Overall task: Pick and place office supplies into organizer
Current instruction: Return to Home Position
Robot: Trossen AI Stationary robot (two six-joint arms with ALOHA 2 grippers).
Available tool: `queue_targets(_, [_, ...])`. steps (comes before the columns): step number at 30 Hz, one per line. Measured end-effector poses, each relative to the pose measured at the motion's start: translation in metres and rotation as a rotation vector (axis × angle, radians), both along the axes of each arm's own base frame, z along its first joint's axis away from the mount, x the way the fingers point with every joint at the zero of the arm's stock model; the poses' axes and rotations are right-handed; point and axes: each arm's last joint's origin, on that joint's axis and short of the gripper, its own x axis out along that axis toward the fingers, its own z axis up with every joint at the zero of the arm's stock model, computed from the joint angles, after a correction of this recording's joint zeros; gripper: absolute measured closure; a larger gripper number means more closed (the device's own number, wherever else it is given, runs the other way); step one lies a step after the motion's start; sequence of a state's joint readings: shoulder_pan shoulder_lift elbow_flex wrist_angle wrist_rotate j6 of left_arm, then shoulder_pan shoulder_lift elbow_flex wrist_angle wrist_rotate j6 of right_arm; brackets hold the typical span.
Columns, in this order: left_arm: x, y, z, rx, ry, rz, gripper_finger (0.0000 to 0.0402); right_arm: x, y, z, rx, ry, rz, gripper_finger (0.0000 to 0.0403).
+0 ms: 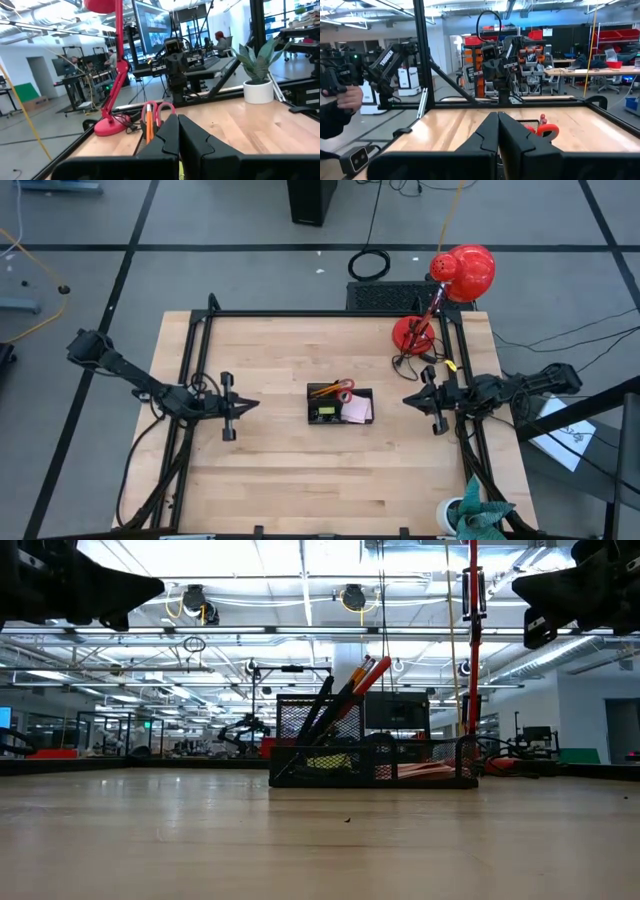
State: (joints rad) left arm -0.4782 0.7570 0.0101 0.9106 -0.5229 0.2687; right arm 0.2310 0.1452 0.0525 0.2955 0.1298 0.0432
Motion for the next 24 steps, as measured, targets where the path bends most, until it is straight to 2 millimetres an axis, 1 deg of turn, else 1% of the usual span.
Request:
queue_targets(3, [0.0,0.0,-0.001,-0.006,0.005,-0.001,0.0399,-0.002,0.0,0.002,0.014,-0.018,0.001,0.0403])
queue_targets(8, [0.001,0.0,-0.004,-0.024,0.036,-0.002,0.0399,-0.003,-0.001,-0.001,0.03,0.003,0.005,0.0403])
queue_targets(17, [0.001,0.0,-0.006,-0.04,0.055,-0.008,0.0398,-0.004,-0.001,-0.003,0.013,0.019,0.005,0.0403])
queue_targets(21, [0.001,0.0,-0.01,-0.052,0.093,-0.002,0.0385,-0.004,0.001,-0.009,-0.032,0.077,0.08,0.0403])
queue_targets(24, [0.001,0.0,-0.014,-0.055,0.124,0.018,0.0383,-0.004,0.002,-0.008,-0.034,0.07,0.108,0.0403])
